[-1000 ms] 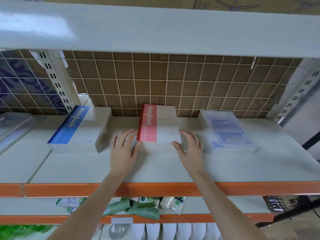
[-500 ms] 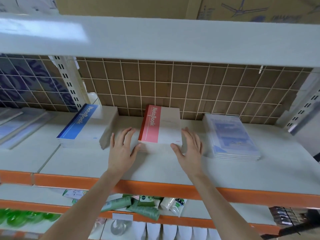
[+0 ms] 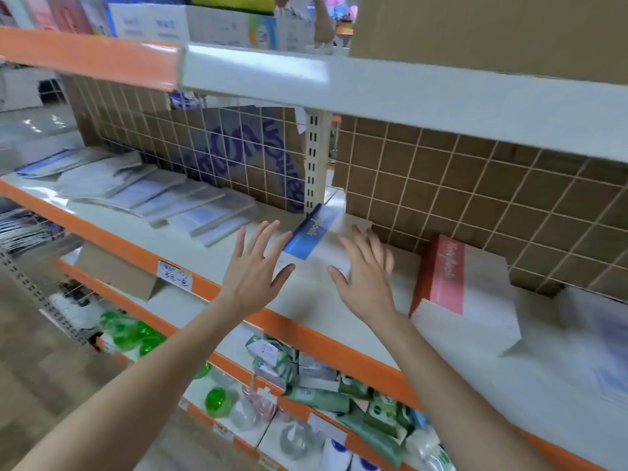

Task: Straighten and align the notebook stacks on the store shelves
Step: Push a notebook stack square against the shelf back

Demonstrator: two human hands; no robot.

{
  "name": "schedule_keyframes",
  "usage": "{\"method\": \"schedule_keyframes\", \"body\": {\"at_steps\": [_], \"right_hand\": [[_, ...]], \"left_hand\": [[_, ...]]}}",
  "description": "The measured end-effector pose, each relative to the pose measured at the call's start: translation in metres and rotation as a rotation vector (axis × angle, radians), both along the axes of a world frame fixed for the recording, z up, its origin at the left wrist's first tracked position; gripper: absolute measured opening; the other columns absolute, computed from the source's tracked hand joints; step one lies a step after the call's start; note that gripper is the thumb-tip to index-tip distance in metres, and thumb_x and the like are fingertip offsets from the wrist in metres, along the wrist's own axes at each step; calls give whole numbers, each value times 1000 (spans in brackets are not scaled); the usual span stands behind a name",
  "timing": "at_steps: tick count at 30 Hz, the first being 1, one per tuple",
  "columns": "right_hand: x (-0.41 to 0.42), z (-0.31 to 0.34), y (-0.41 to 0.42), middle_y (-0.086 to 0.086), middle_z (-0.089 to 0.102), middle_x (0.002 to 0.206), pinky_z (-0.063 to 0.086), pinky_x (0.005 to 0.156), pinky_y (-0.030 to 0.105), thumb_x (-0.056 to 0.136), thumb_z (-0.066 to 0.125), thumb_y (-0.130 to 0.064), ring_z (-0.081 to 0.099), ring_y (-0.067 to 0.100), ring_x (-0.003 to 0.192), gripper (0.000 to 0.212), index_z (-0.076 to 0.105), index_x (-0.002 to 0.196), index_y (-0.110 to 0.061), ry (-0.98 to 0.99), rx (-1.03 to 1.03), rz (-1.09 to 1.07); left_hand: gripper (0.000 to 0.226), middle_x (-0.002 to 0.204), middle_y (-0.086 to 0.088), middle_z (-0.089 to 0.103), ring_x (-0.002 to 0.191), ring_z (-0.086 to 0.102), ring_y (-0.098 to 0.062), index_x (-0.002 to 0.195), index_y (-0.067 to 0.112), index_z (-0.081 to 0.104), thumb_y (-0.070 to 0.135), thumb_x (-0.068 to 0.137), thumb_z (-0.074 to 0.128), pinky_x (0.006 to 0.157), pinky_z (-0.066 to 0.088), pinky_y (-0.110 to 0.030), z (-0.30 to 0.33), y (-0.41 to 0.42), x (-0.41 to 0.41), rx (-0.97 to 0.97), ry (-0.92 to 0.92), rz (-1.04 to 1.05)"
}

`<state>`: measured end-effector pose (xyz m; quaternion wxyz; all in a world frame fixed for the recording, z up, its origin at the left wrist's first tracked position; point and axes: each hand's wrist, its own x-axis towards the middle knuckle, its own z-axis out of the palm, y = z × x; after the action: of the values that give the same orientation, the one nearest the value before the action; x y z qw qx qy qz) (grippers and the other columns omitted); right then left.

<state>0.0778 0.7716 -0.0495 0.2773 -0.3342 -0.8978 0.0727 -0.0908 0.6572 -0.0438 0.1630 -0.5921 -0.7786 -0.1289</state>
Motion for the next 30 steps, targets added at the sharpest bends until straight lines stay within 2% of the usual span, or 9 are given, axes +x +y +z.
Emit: {"method": "schedule_keyframes", "body": {"at_steps": [5,10,14,16,21,26,30], "right_hand": [[-122,-4,-49,-2,8,159,-5,111,37,96,46,-39,-1,18,146,55,30,146,-21,-97,-36,120],[-262,-15,-111,3,9,159,1,113,40,96,47,-39,-2,21,146,57,27,146,-20,-194,-91,217],[-358,-20,-160,3,9,159,4,114,43,95,49,-38,2,21,146,61,24,148,-21,-223,-192,339],[-396,-19,-172,3,10,159,6,114,42,95,50,-38,4,20,146,61,25,148,-21,-234,-223,382],[-483,-13,-165,4,12,159,7,113,39,95,49,-37,7,21,145,62,23,148,-20,-272,-193,374],[-577,-9,-139,4,16,157,12,114,42,96,48,-41,10,21,144,61,24,148,-18,-260,-169,316],[-661,-4,-123,7,16,157,13,114,44,97,45,-41,9,22,144,60,23,148,-17,-268,-203,297]], "left_hand": [[60,137,-17,50,128,45,-37,131,8,53,46,90,32,105,28,-61,-1,-71,-111,16,18,121],[53,140,-18,46,129,43,-38,132,9,52,40,89,54,105,27,-60,-12,-160,-228,32,9,312],[57,152,-9,28,139,28,-24,143,18,34,46,95,42,112,12,-48,-20,-219,-314,-95,-33,495],[58,153,-6,23,139,24,-21,145,21,28,47,95,41,111,12,-46,-18,-235,-353,-99,-63,587],[56,153,-6,23,139,24,-24,145,21,27,44,96,41,111,13,-49,-14,-238,-434,-46,-98,613],[60,157,-5,11,144,13,-22,149,19,16,48,98,30,114,8,-47,-23,-209,-520,-116,-136,586],[61,158,-6,6,144,11,-24,150,20,12,45,99,33,115,8,-48,-22,-189,-595,-178,-153,518]]}}
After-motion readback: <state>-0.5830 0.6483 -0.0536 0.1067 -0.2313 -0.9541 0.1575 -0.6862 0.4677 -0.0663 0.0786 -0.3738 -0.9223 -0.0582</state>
